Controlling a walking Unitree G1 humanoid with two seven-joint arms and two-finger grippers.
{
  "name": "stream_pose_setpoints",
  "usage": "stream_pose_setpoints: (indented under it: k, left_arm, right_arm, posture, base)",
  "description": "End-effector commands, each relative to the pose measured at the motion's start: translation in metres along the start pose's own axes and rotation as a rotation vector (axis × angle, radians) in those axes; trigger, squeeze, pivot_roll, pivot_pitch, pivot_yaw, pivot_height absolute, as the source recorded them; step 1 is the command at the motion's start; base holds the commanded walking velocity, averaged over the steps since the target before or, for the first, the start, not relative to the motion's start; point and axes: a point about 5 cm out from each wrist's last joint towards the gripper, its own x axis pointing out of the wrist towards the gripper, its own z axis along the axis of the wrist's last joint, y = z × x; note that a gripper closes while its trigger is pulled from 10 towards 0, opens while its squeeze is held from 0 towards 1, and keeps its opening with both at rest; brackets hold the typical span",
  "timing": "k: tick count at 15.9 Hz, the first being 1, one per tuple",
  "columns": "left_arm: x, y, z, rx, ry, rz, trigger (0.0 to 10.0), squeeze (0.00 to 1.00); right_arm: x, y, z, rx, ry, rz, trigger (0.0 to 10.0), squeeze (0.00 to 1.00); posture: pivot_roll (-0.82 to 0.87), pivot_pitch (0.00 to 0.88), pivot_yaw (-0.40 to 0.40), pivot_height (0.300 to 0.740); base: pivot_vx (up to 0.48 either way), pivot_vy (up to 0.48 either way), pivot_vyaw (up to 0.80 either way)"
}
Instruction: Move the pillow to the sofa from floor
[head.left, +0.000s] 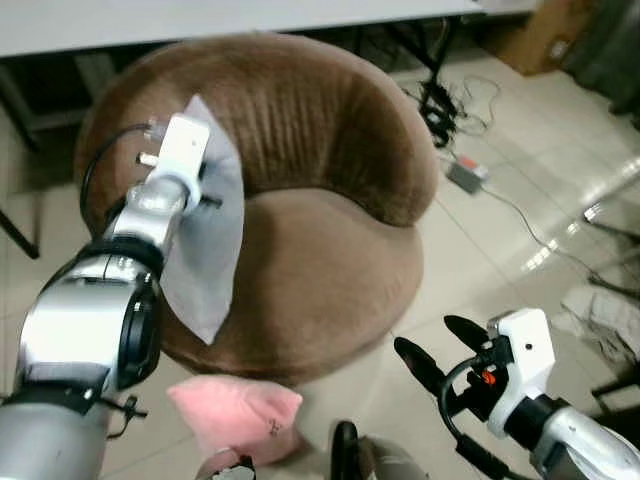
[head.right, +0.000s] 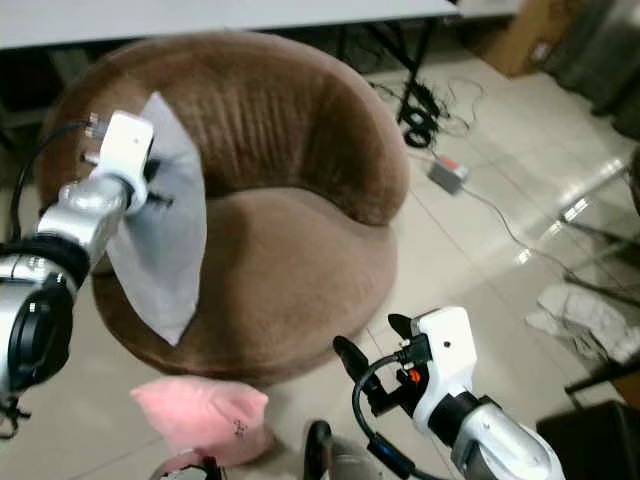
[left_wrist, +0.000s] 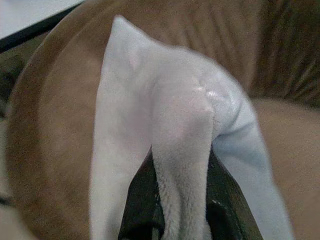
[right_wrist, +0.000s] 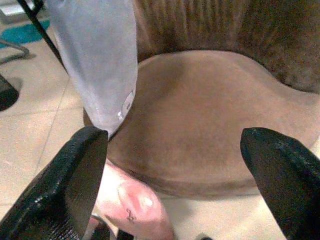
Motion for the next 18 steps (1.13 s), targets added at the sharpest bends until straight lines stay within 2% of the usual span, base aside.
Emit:
stream_pose_setpoints:
  k: [1, 2, 5, 7, 8, 9, 10, 13, 14, 15, 16, 17, 18]
  left_arm:
    - [0.001, 0.004, 0.038, -0.024, -0.124, 0.003, 0.0, 0.0]
    - [0.001, 0.004, 0.044, -0.024, -0.139, 0.005, 0.0, 0.0]
    - [-0.003, 0.018, 0.087, -0.02, -0.259, 0.034, 0.0, 0.0]
    - [-0.006, 0.029, 0.092, -0.003, -0.273, 0.066, 0.0, 0.0]
    - [-0.008, 0.041, 0.088, -0.008, -0.261, 0.109, 0.0, 0.0]
    - [-0.009, 0.046, 0.08, 0.009, -0.238, 0.129, 0.0, 0.0]
    - [-0.009, 0.051, 0.059, 0.056, -0.17, 0.155, 0.0, 0.0]
    - [-0.011, 0.059, 0.011, 0.135, -0.015, 0.18, 0.0, 0.0]
    - [-0.013, 0.06, 0.002, 0.151, 0.015, 0.184, 0.0, 0.0]
    - [-0.015, 0.062, -0.016, 0.185, 0.075, 0.189, 0.0, 0.0]
    - [-0.016, 0.06, -0.022, 0.199, 0.097, 0.183, 0.0, 0.0]
    - [-0.016, 0.058, -0.025, 0.197, 0.109, 0.179, 2.3, 0.0]
    - [-0.015, 0.057, -0.026, 0.187, 0.111, 0.176, 10.0, 0.0]
  right_arm:
    - [-0.004, 0.003, 0.001, -0.003, 0.016, 0.004, 10.0, 0.09]
    - [-0.005, 0.003, 0.001, -0.002, 0.02, 0.004, 10.0, 0.09]
    - [-0.007, 0.005, 0.001, 0.005, 0.034, 0.007, 10.0, 0.09]
    - [-0.009, 0.006, 0.001, 0.015, 0.035, -0.005, 10.0, 0.09]
    - [-0.017, 0.009, -0.003, 0.029, 0.052, -0.017, 10.0, 0.09]
    - [-0.02, 0.011, -0.005, 0.035, 0.061, -0.019, 10.0, 0.09]
    - [-0.02, 0.012, -0.006, 0.045, 0.066, -0.021, 10.0, 0.09]
    - [-0.021, 0.015, -0.007, 0.058, 0.068, -0.025, 10.0, 0.09]
    - [-0.022, 0.016, -0.008, 0.059, 0.07, -0.026, 10.0, 0.09]
    - [-0.027, 0.016, -0.008, 0.059, 0.084, -0.033, 10.0, 0.1]
    - [-0.03, 0.015, -0.009, 0.059, 0.094, -0.038, 10.0, 0.1]
    - [-0.031, 0.016, -0.01, 0.061, 0.101, -0.038, 10.0, 0.1]
    - [-0.032, 0.017, -0.01, 0.063, 0.104, -0.038, 10.0, 0.1]
  posture:
    - [-0.3, 0.224, -0.095, 0.74]
    - [-0.3, 0.224, -0.097, 0.74]
    - [-0.29, 0.223, -0.089, 0.74]
    - [-0.3, 0.236, -0.085, 0.74]
    - [-0.31, 0.251, -0.095, 0.74]
    - [-0.32, 0.251, -0.091, 0.74]
    - [-0.32, 0.256, -0.089, 0.74]
    - [-0.32, 0.26, -0.088, 0.74]
    - [-0.33, 0.263, -0.091, 0.74]
    - [-0.34, 0.276, -0.105, 0.74]
    - [-0.35, 0.281, -0.114, 0.74]
    - [-0.35, 0.285, -0.12, 0.74]
    - [-0.35, 0.288, -0.123, 0.74]
  base:
    - [0.0, 0.0, 0.0]
    - [0.0, 0.0, 0.0]
    - [0.0, 0.0, 0.0]
    - [0.0, 0.0, 0.0]
    - [0.0, 0.0, 0.0]
    - [0.0, 0.0, 0.0]
    - [0.0, 0.0, 0.0]
    - [0.0, 0.0, 0.0]
    - [0.0, 0.0, 0.0]
    - [0.0, 0.0, 0.0]
    - [0.0, 0.0, 0.0]
    - [0.0, 0.0, 0.0]
    - [0.0, 0.0, 0.0]
